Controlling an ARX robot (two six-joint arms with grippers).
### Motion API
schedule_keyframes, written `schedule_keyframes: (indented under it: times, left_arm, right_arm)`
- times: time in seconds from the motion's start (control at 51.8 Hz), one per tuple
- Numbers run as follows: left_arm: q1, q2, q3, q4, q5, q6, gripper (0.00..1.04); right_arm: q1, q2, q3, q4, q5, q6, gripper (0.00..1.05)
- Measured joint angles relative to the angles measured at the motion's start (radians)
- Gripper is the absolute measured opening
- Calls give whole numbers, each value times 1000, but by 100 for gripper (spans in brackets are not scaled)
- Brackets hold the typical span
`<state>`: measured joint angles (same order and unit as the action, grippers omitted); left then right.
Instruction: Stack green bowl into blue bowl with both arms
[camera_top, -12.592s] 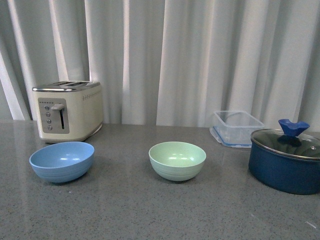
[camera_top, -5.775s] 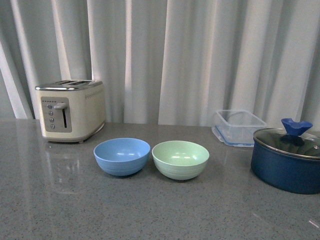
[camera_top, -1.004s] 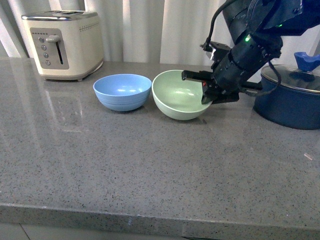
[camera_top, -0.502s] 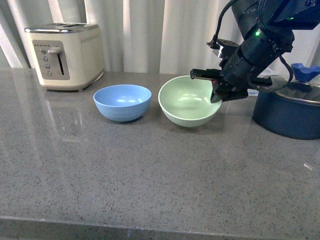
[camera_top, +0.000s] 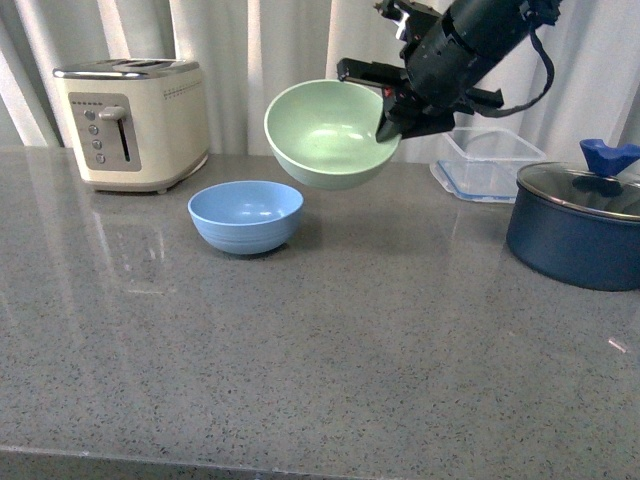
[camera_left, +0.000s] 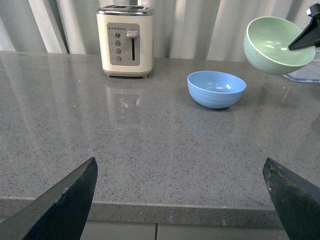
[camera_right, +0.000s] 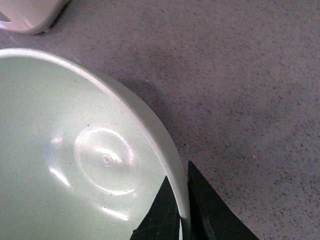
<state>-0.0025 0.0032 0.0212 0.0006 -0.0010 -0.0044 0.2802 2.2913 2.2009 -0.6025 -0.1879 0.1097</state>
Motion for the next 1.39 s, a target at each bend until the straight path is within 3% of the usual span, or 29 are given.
schedule_keyframes:
  times: [0.27, 0.734, 1.062, 1.12, 1.178, 1.255, 1.313, 1.391]
  left_arm:
    - [0, 0, 0, 0, 0, 0, 98]
    - [0, 0, 0, 0, 0, 0, 98]
    - [0, 0, 0, 0, 0, 0, 98]
    - [0, 0, 0, 0, 0, 0, 98]
    - [0, 0, 0, 0, 0, 0, 98]
    - [0, 0, 0, 0, 0, 0, 98]
    - [0, 0, 0, 0, 0, 0, 98]
    - [0, 0, 0, 0, 0, 0, 98]
  right_arm:
    - [49, 68, 125, -44, -30, -13, 1]
    - [116, 397, 611, -271, -63, -33, 1]
    - [136, 449, 686, -252, -65, -45, 1]
    - [138, 456, 686, -251, -62, -41, 15]
    - [138, 458, 686, -251, -62, -42, 18]
    - [138, 460, 686, -251, -61, -39, 30]
    - [136, 460, 686, -251, -64, -35, 47]
    - [134, 460, 686, -251, -68, -32, 55]
